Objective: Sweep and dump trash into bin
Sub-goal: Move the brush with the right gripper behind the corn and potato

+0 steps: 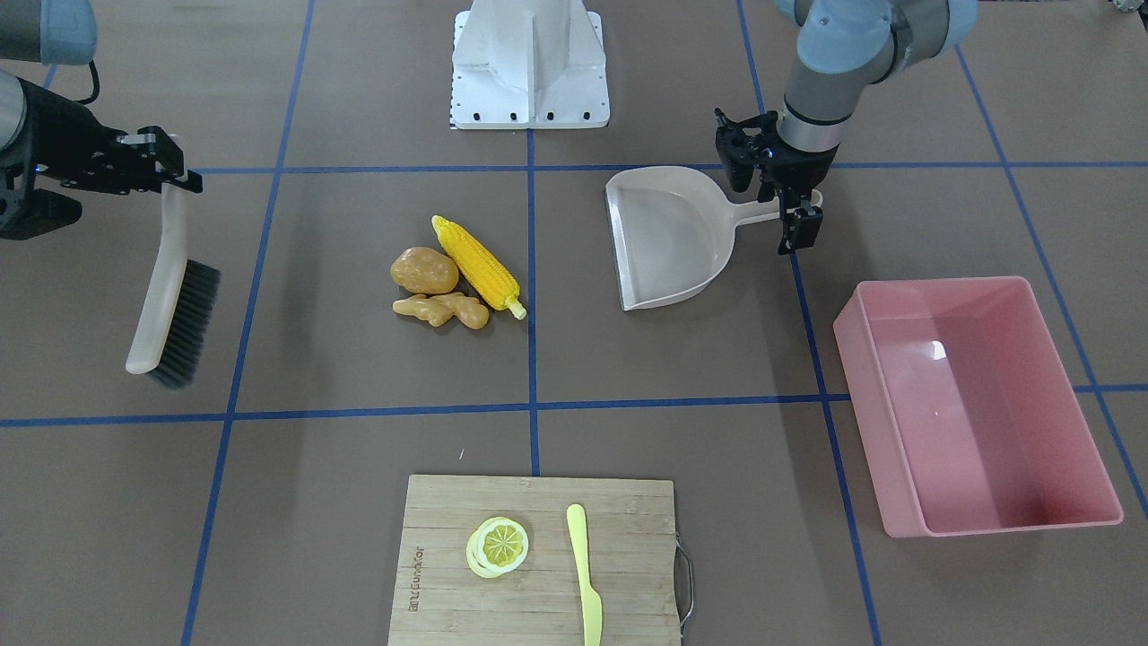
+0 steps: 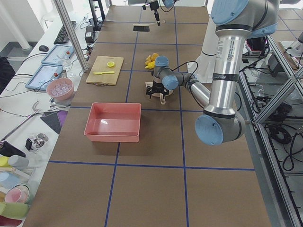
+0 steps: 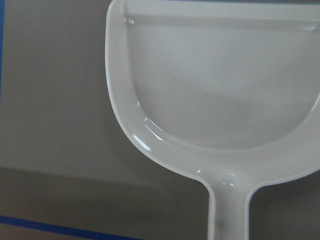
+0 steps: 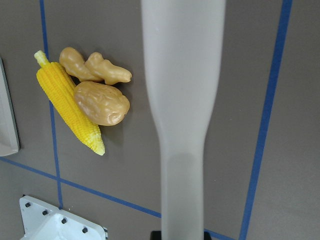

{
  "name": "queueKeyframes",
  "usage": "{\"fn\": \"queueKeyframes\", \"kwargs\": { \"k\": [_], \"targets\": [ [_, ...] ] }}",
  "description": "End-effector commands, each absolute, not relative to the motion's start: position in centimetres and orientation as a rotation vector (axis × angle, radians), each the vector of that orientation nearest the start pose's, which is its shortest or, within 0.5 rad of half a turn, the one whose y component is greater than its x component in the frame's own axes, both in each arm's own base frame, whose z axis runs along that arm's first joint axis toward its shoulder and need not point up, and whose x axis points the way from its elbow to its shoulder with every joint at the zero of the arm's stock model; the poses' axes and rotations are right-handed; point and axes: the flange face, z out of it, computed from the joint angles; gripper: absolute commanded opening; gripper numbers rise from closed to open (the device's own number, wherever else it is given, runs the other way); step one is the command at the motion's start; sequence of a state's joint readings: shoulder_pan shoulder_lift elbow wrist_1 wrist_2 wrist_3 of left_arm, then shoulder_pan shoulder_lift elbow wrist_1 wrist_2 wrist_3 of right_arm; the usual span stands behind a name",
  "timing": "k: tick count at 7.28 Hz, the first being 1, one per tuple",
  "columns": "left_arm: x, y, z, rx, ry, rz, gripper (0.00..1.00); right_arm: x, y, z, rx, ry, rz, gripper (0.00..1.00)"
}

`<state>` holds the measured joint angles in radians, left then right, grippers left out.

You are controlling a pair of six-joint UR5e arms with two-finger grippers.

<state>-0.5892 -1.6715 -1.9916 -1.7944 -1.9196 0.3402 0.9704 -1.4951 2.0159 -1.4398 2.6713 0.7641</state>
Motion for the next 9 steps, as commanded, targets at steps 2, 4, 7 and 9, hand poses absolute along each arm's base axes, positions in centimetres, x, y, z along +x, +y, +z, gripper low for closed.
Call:
{"fn": "queueKeyframes", "kwargs": {
  "k": [2,4,7,9],
  "targets": [
    [37.7,-36.5,39.3,0.630,0.675,1.389,0.98,-35.2,-35.7,36.6,-0.177,-1.205,-0.170,0.00],
    [37.1,-36.6,38.7,0.632,0.686,1.386,0.98,-36.1,-35.8,40.9,-0.198,-1.228,-0.183,0.00],
    [37.0,-36.0,38.1,0.617,0.750,1.399,0.98,-36.7,-36.0,41.5,-0.213,-1.222,-0.194,0.00],
    [36.1,-35.5,36.6,0.653,0.760,1.399,0.98,-37.3,-35.3,41.2,-0.235,-1.229,-0.217,0.00]
  ]
}}
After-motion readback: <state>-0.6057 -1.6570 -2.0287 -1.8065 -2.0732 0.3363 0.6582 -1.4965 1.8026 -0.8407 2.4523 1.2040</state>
